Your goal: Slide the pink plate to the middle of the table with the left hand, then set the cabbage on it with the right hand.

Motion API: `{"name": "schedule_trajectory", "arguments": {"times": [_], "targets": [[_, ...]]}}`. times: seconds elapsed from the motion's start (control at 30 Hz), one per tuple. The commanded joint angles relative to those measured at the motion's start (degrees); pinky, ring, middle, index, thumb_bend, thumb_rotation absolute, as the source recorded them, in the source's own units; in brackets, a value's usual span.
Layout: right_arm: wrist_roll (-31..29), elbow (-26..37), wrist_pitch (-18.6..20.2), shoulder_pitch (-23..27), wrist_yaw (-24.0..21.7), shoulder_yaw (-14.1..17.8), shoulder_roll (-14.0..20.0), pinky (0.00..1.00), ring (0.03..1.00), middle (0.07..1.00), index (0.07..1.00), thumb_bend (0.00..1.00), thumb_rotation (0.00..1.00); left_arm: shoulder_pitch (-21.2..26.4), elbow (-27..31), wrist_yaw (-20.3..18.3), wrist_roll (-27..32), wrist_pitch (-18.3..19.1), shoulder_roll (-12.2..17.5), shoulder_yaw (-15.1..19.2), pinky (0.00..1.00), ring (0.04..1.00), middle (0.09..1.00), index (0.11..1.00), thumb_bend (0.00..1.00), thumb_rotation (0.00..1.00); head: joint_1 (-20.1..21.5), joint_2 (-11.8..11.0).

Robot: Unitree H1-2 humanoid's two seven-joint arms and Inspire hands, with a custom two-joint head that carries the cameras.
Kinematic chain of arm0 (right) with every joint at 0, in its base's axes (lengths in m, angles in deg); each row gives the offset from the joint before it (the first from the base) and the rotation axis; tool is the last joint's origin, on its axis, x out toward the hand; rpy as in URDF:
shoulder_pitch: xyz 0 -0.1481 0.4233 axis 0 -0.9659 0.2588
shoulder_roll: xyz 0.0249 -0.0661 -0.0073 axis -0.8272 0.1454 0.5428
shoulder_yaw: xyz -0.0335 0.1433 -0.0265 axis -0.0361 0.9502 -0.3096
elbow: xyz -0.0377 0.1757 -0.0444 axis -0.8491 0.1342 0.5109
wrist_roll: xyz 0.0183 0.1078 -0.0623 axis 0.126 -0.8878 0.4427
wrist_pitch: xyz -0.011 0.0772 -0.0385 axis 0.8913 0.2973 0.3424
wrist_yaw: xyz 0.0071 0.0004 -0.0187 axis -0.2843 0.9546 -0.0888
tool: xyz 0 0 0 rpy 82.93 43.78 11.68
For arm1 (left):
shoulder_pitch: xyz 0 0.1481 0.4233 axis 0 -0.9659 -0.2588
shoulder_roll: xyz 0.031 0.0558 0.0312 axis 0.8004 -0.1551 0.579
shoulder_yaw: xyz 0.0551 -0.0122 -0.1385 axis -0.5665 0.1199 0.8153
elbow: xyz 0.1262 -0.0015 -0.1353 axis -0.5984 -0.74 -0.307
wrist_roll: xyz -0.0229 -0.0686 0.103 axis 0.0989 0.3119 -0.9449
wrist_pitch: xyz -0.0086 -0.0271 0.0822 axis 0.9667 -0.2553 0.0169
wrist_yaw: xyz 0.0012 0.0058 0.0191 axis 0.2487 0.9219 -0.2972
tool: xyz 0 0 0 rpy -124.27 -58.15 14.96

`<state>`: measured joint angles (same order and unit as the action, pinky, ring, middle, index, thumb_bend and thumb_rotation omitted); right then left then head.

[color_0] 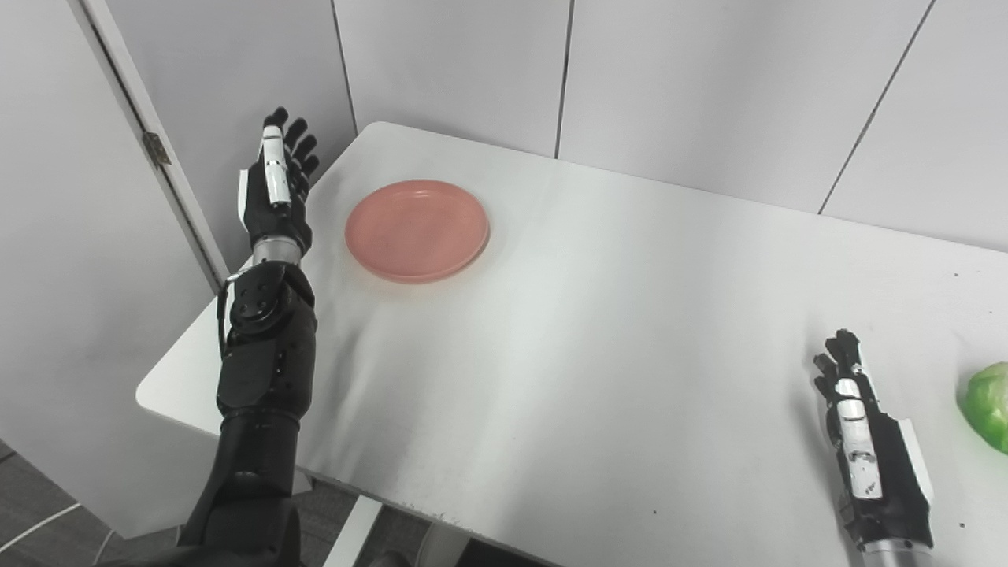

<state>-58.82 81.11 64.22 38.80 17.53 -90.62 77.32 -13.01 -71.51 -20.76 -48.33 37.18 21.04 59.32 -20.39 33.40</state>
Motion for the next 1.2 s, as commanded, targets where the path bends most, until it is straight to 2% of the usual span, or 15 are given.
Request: {"name": "schedule_trajectory", "arguments": {"times": [0.0,0.43,0.57,0.67,0.8,1.17], "targets": [[-0.11,0.31,-0.46,-0.85,0.20,0.25,0.05,1.00,0.979,0.992,1.000,0.21,1.00,1.98,0.71,-0.81,0.43,-2.11,1.74,0.18,0.92,0.911,0.917,0.915,0.44,1.00,-0.01,0.08],[-0.50,0.04,-0.78,-0.83,-0.17,0.31,0.27,1.00,0.979,0.995,1.000,0.22,1.00,1.99,-4.43,0.02,0.74,-2.12,1.20,0.52,0.89,0.913,0.906,0.899,0.43,1.00,0.00,0.27],[-0.25,0.26,-1.01,-0.90,0.07,0.28,0.11,1.00,0.977,0.990,1.000,0.21,1.00,2.17,-7.61,-1.57,1.26,-3.23,1.34,0.09,0.91,0.922,0.919,0.909,0.42,1.00,0.00,0.27],[-0.41,0.52,-0.94,-1.04,-0.01,0.25,0.05,1.00,0.979,0.990,1.000,0.21,1.00,2.29,-8.25,-0.70,0.68,-2.93,0.87,-0.59,0.91,0.917,0.918,0.905,0.42,1.00,0.02,0.60],[-0.13,1.23,0.00,-1.17,0.17,0.15,-0.06,1.00,0.978,0.991,1.000,0.23,1.00,2.82,-11.11,-0.42,-0.51,-3.68,0.75,-1.72,0.87,0.889,0.894,0.882,0.42,1.00,0.20,0.61],[0.07,0.35,-0.78,-0.94,0.16,0.15,-0.10,1.00,0.975,0.987,1.000,0.24,1.00,3.08,-14.85,-2.49,-0.31,-4.81,-0.71,-5.11,0.91,0.907,0.906,0.894,0.42,1.00,1.07,0.87]]}}
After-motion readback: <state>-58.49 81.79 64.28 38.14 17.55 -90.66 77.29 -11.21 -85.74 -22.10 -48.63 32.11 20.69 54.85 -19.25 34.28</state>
